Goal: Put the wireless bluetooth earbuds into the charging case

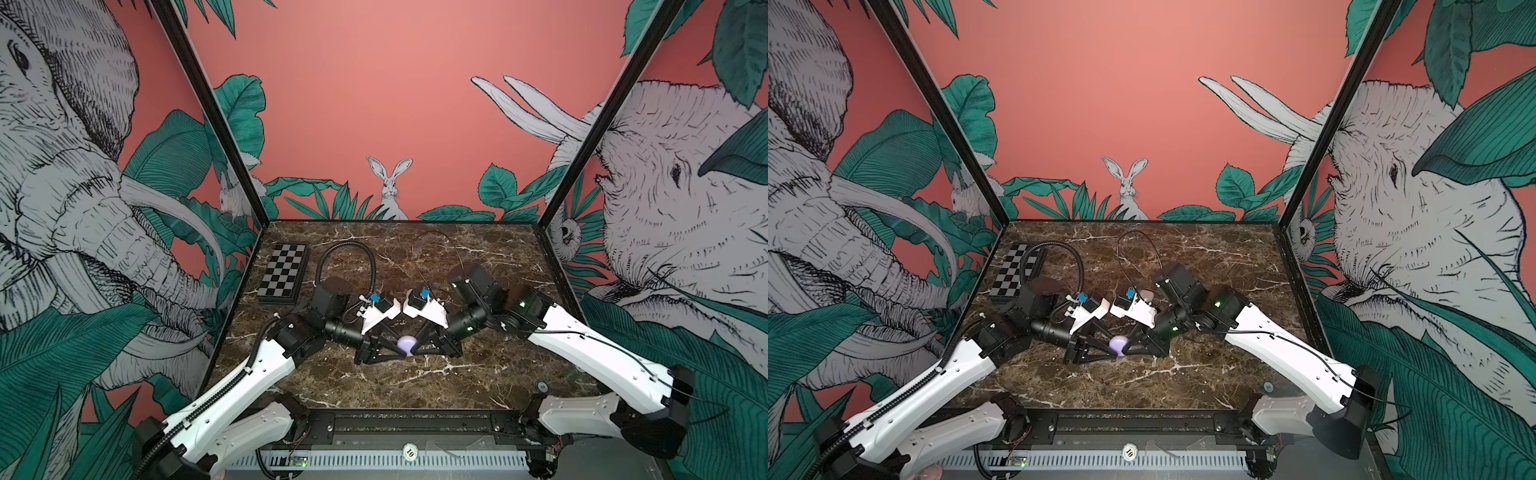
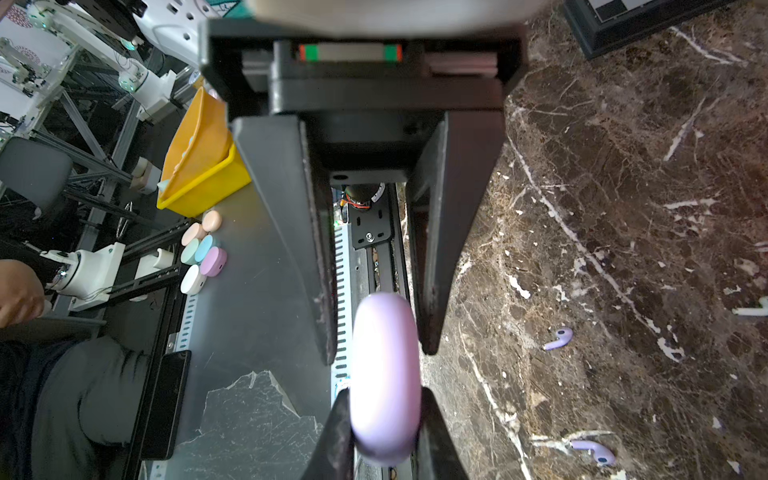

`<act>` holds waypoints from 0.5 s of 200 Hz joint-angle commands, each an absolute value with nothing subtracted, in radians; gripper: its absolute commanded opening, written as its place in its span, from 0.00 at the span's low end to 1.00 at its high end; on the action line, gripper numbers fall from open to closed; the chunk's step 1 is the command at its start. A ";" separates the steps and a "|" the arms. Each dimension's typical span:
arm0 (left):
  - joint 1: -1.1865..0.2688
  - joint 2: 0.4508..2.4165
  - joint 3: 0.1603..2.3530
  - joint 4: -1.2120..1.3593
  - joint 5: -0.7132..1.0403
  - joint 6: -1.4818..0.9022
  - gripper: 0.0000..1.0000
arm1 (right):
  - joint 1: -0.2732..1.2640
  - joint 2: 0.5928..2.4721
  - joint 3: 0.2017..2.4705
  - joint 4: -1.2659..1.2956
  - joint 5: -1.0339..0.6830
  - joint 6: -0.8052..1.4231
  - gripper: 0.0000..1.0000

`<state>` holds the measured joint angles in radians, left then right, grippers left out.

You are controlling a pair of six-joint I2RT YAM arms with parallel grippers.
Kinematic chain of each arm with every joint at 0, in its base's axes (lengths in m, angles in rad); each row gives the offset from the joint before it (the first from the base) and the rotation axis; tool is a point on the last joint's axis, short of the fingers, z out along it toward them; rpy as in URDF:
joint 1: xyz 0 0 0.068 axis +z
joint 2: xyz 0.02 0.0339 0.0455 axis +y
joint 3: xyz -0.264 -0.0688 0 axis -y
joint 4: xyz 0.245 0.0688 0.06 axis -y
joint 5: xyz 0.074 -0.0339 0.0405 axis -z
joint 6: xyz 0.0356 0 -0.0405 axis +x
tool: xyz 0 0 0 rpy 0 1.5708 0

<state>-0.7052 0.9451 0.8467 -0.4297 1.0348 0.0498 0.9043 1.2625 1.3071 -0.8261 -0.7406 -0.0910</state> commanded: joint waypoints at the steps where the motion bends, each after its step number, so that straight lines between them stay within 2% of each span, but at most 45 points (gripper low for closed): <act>1: -0.707 0.946 0.875 -0.453 1.043 0.069 0.38 | 0.908 1.272 1.347 -0.844 -0.734 -0.112 0.00; 67: -0.707 0.961 0.868 -0.434 1.063 0.059 0.32 | 0.908 1.260 1.324 -0.785 -0.755 -0.086 0.00; 100: -0.707 0.968 0.875 -0.443 1.060 0.064 0.32 | 0.908 1.276 1.321 -0.793 -0.755 -0.093 0.00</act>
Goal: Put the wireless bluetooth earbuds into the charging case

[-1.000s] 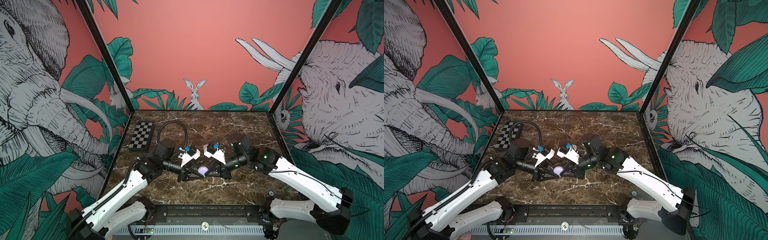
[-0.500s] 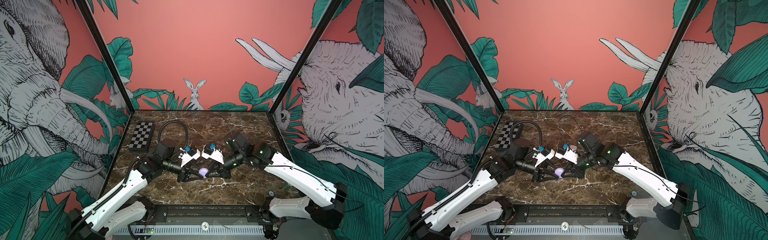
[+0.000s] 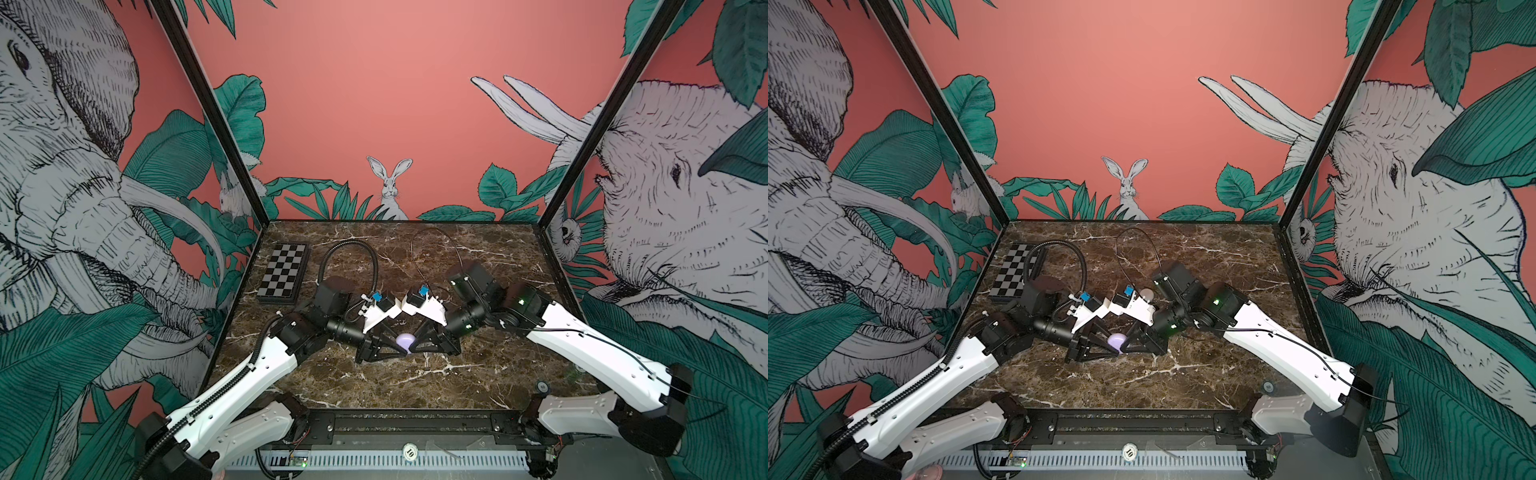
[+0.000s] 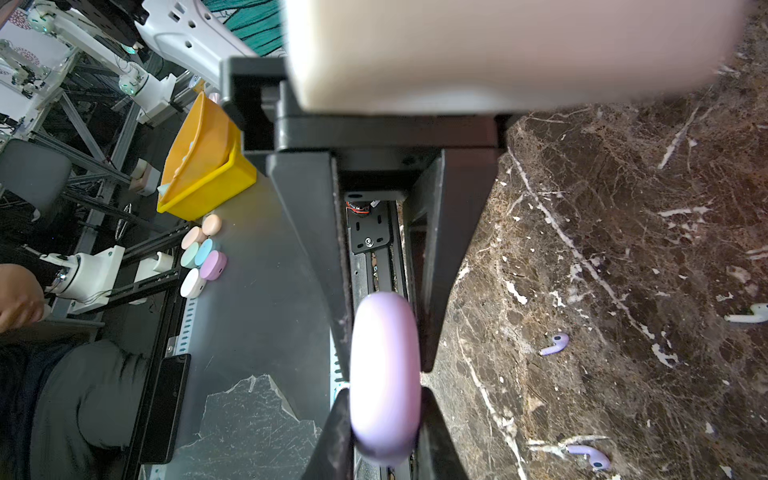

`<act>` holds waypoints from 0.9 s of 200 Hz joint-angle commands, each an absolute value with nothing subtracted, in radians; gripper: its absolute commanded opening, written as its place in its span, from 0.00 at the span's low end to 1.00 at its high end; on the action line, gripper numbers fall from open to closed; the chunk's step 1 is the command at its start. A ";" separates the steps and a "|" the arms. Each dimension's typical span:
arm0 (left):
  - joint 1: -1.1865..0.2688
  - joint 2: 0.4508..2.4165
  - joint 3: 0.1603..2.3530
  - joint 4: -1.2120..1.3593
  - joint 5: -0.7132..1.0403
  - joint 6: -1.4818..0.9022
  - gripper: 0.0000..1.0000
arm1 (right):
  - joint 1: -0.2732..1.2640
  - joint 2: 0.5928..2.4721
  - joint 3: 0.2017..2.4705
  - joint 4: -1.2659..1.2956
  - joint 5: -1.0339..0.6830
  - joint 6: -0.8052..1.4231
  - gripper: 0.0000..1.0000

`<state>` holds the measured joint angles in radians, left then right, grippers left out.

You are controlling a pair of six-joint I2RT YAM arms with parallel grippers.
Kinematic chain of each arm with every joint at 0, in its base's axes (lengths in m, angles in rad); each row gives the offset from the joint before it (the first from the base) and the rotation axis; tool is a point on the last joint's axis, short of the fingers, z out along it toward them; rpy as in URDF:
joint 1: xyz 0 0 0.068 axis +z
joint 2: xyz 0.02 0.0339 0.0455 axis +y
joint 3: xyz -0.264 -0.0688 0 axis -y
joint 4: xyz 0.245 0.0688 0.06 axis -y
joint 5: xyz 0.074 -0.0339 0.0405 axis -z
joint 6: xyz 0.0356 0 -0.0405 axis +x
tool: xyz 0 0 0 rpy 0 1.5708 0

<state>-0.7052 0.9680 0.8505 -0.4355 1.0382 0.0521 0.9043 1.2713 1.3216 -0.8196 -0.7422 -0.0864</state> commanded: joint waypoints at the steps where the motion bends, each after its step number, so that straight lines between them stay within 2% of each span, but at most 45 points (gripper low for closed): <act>1: -0.707 0.968 0.875 -0.443 1.061 0.064 0.32 | 0.908 1.276 1.321 -0.793 -0.755 -0.093 0.00; 73: -0.707 0.968 0.877 -0.445 1.057 0.070 0.31 | 0.910 1.283 1.326 -0.800 -0.744 -0.095 0.00; 114: -0.707 0.965 0.875 -0.437 1.057 0.069 0.18 | 0.913 1.298 1.332 -0.805 -0.749 -0.091 0.00; 125: -0.707 0.967 0.873 -0.437 1.057 0.069 0.10 | 0.914 1.297 1.333 -0.804 -0.747 -0.093 0.00; 134: -0.707 0.966 0.872 -0.436 1.056 0.069 0.00 | 0.914 1.295 1.332 -0.805 -0.747 -0.093 0.00; 161: -0.707 0.956 0.861 -0.422 1.038 0.069 0.00 | 0.914 1.291 1.329 -0.801 -0.737 -0.092 0.00; 168: -0.707 0.955 0.854 -0.408 1.031 0.065 0.00 | 0.914 1.287 1.329 -0.800 -0.732 -0.090 0.11; 172: -0.707 0.952 0.850 -0.397 1.029 0.062 0.00 | 0.914 1.284 1.327 -0.798 -0.729 -0.089 0.22; 180: -0.707 0.949 0.838 -0.368 1.025 0.057 0.00 | 0.914 1.276 1.325 -0.795 -0.719 -0.090 0.37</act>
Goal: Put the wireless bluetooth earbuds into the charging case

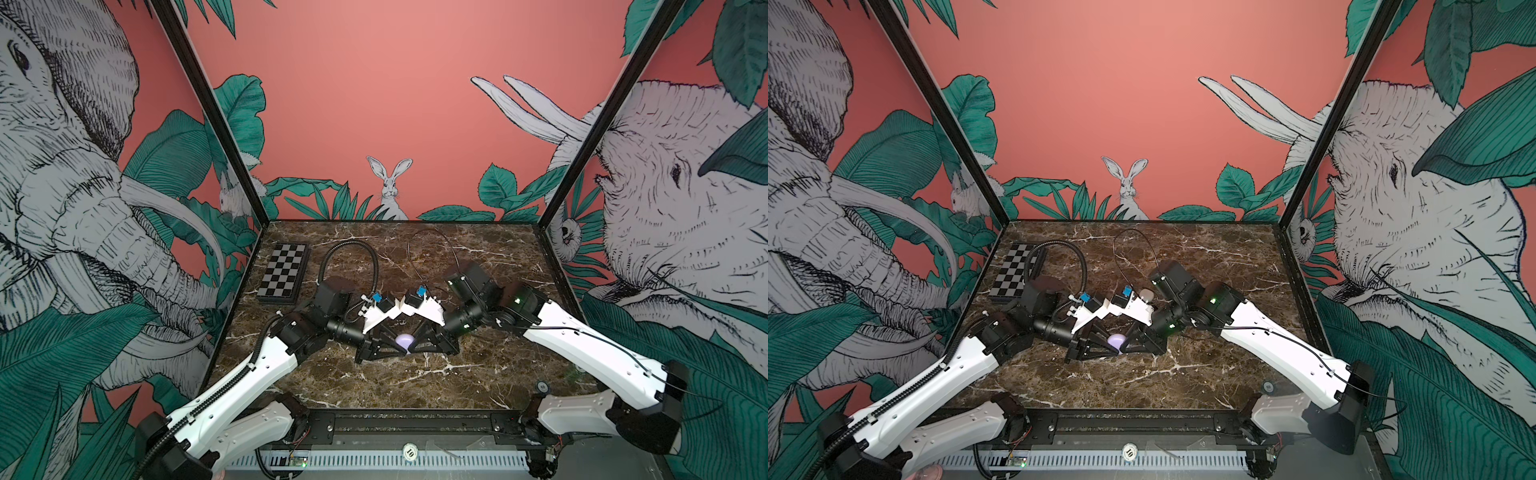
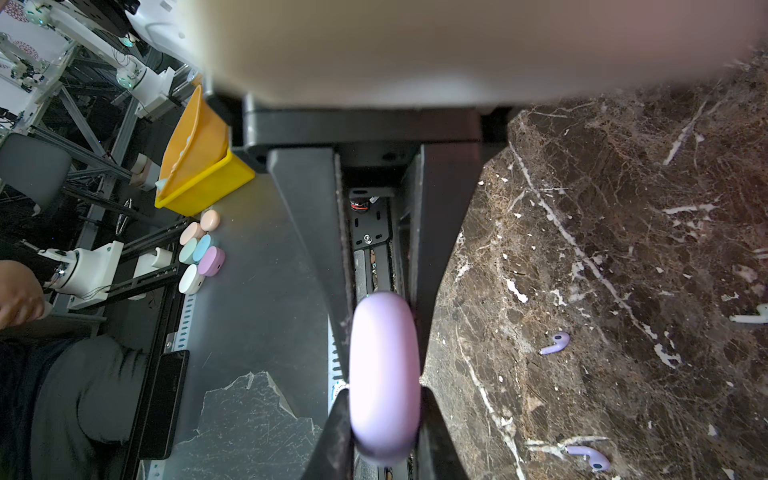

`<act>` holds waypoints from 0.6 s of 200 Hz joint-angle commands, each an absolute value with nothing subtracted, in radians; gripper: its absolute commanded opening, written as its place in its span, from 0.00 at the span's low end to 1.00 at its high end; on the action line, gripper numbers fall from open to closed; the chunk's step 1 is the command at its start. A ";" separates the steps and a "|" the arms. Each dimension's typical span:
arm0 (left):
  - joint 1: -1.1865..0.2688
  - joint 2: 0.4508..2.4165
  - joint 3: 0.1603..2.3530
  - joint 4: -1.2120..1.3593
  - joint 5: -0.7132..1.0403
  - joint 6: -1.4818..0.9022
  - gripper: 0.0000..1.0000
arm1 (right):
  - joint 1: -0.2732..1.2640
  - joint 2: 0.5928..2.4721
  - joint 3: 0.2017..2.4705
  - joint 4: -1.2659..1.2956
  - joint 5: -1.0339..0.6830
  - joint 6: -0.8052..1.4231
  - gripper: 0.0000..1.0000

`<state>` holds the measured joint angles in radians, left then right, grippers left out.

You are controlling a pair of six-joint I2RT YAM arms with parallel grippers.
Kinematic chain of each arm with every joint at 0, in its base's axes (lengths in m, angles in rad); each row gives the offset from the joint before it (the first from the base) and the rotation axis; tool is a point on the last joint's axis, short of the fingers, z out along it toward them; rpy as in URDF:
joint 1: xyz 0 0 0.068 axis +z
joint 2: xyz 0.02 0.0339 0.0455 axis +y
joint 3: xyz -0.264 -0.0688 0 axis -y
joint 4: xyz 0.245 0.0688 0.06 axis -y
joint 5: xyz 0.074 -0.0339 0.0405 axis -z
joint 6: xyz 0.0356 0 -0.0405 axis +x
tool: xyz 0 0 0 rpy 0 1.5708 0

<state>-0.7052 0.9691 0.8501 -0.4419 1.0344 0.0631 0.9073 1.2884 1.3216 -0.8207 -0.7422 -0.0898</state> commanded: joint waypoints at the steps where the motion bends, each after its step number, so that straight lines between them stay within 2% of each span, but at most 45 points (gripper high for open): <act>1: -0.707 0.949 0.837 -0.364 1.025 0.056 0.00 | 0.914 1.274 1.325 -0.794 -0.715 -0.089 0.38; 4: -0.707 0.948 0.832 -0.355 1.023 0.056 0.00 | 0.914 1.266 1.323 -0.791 -0.701 -0.089 0.44; 19: -0.707 0.938 0.817 -0.332 0.985 0.068 0.00 | 0.914 1.228 1.319 -0.763 -0.660 -0.082 0.60; 29: -0.707 0.930 0.811 -0.327 0.970 0.084 0.00 | 0.914 1.199 1.319 -0.748 -0.617 -0.078 0.93; 31: -0.707 0.928 0.810 -0.327 0.966 0.085 0.00 | 0.914 1.193 1.319 -0.745 -0.607 -0.074 0.97; 76: -0.707 0.820 0.645 0.033 0.825 0.026 0.00 | 0.913 1.003 1.226 -0.630 -0.405 -0.051 0.98; 99: -0.707 0.780 0.577 0.133 0.709 0.062 0.00 | 0.914 0.923 1.168 -0.552 -0.314 -0.049 0.98; 120: -0.707 0.784 0.529 0.221 0.676 0.071 0.00 | 0.914 0.881 1.112 -0.497 -0.279 -0.056 0.98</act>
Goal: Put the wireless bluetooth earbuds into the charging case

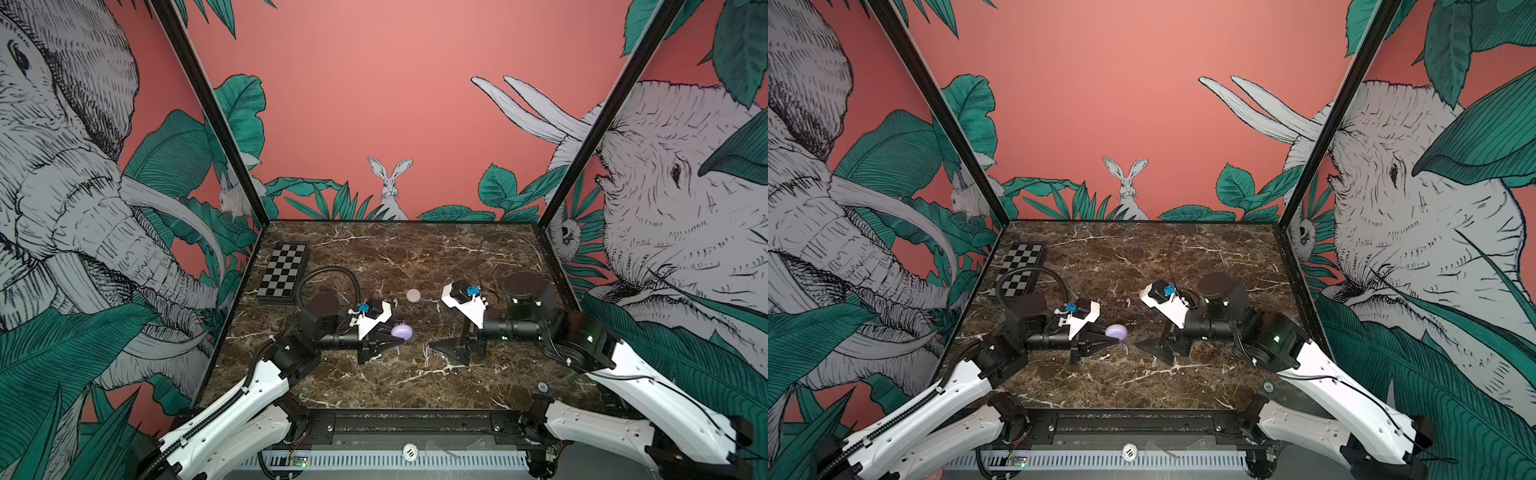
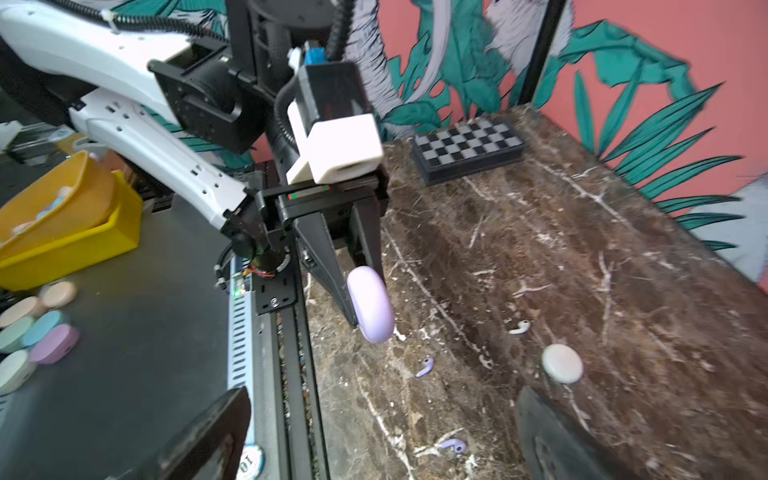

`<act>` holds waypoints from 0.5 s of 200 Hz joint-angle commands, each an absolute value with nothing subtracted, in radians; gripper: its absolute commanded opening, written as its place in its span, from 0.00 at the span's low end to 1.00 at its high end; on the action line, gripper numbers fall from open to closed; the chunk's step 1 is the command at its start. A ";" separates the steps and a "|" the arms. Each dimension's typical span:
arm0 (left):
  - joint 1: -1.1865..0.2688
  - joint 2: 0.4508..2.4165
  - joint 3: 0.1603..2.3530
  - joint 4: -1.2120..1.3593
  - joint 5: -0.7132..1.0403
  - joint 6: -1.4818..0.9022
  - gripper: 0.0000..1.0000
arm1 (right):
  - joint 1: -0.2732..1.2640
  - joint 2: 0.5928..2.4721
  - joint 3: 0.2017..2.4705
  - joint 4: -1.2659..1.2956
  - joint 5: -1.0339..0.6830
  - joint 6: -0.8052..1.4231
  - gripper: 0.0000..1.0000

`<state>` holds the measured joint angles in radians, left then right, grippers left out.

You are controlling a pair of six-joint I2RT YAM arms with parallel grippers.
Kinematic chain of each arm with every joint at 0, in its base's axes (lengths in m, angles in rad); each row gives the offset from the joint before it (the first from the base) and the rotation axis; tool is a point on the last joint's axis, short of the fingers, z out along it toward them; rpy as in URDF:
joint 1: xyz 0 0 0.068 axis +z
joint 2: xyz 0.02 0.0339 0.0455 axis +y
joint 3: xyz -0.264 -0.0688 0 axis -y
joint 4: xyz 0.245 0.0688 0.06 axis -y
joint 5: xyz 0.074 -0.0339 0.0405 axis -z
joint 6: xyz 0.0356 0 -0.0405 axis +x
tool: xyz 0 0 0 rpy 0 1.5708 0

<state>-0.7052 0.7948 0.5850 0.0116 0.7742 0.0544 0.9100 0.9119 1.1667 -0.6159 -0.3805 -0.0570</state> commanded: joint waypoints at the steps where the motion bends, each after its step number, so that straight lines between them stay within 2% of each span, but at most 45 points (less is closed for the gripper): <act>1: -0.707 0.784 0.525 0.229 0.676 0.069 0.00 | 0.913 0.880 1.110 -0.494 -0.277 -0.056 0.98; 23: -0.707 0.774 0.444 0.395 0.631 0.002 0.00 | 0.913 0.890 1.098 -0.485 -0.253 -0.065 0.98; 51: -0.707 0.805 0.434 0.449 0.696 -0.083 0.00 | 0.914 0.927 1.135 -0.504 -0.233 -0.074 0.98; 73: -0.707 0.843 0.442 0.458 0.759 -0.129 0.00 | 0.924 0.953 1.172 -0.527 -0.219 -0.106 0.98; 100: -0.711 0.815 0.448 0.406 0.741 -0.142 0.00 | 0.981 0.980 1.206 -0.549 -0.136 -0.161 0.98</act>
<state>-0.7063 0.8467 0.4400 0.3859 0.7143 -0.0925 0.9298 0.9707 1.1606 -0.5583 -0.2230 -0.0994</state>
